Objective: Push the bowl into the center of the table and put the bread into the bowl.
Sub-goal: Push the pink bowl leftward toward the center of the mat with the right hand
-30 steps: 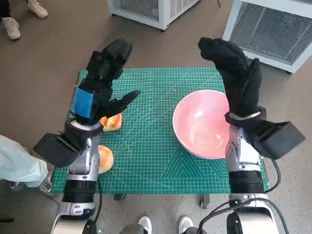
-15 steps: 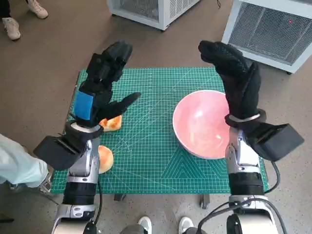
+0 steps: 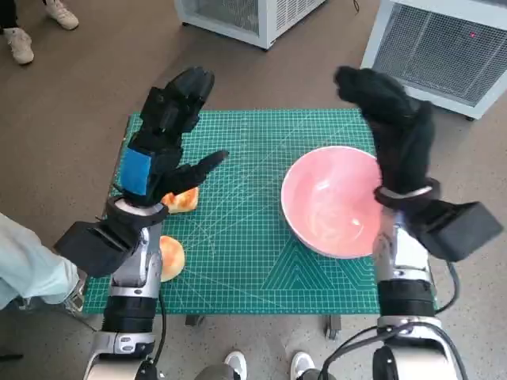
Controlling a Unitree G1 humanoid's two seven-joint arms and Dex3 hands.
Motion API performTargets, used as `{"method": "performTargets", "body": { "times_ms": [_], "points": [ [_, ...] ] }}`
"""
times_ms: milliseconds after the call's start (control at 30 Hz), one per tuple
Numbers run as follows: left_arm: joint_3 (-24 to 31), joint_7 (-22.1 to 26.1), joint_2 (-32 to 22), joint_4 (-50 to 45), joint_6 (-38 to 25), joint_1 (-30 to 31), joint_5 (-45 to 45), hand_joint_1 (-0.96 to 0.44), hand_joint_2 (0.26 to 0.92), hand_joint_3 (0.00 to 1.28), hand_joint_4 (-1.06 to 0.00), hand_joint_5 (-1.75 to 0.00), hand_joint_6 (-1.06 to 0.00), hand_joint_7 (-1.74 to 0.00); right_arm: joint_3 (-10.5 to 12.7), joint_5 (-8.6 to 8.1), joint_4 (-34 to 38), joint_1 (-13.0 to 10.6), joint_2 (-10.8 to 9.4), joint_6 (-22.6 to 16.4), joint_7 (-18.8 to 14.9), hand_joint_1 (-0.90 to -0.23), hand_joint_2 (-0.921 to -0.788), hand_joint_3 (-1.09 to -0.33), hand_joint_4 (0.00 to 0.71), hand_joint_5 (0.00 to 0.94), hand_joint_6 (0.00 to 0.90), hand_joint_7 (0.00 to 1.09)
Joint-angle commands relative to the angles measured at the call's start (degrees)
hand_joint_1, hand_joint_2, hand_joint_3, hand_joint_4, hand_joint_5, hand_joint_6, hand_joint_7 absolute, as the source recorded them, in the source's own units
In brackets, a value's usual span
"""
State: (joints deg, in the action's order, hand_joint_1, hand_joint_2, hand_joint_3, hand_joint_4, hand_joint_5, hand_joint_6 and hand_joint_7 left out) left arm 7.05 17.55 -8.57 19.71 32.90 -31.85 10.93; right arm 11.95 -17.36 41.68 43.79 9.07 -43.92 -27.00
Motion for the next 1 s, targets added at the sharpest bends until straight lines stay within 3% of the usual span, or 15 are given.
{"method": "performTargets", "body": {
  "times_ms": [33, 300, 533, 733, 1000],
  "points": [
    [-0.23, -0.05, 0.20, 0.79, 1.22, 0.83, -0.59, -0.22, 0.921, 0.18, -0.33, 0.00, -0.10, -0.56, 2.80, 0.66, 6.24, -0.85, 3.09, -3.08, 1.03, -0.698, -0.921, -0.691, 0.233, 0.003, 0.134, 0.39],
    [-0.11, 0.72, 0.06, 1.53, 2.09, 1.28, 0.17, -0.23, 0.921, 0.18, -0.33, 0.00, -0.10, -0.56, 5.93, 2.68, 15.71, -1.22, 6.25, -6.57, 6.53, -0.702, -0.921, -0.737, 0.227, 0.000, 0.150, 0.35],
    [0.08, 1.19, 0.07, 2.20, 2.79, 1.35, 0.48, -0.23, 0.921, 0.18, -0.32, 0.00, -0.10, -0.56, 6.92, 4.28, 22.23, -2.01, 7.43, -7.76, 10.68, -0.684, -0.921, -0.804, 0.219, 0.000, 0.132, 0.33],
    [0.21, 1.48, 0.22, 3.52, 3.52, 0.97, 0.62, -0.21, 0.921, 0.18, -0.31, 0.00, -0.09, -0.56, 8.42, 3.10, 26.63, -2.08, 7.31, -5.99, 10.03, -0.668, -0.921, -0.833, 0.206, 0.000, 0.128, 0.33],
    [0.34, 1.77, 0.27, 5.41, 4.58, 0.19, 0.78, -0.21, 0.921, 0.18, -0.31, 0.00, -0.09, -0.56, 11.04, 0.43, 29.80, -1.52, 5.70, -1.14, 7.50, -0.629, -0.921, -0.821, 0.198, 0.000, 0.134, 0.33]
  ]
}}
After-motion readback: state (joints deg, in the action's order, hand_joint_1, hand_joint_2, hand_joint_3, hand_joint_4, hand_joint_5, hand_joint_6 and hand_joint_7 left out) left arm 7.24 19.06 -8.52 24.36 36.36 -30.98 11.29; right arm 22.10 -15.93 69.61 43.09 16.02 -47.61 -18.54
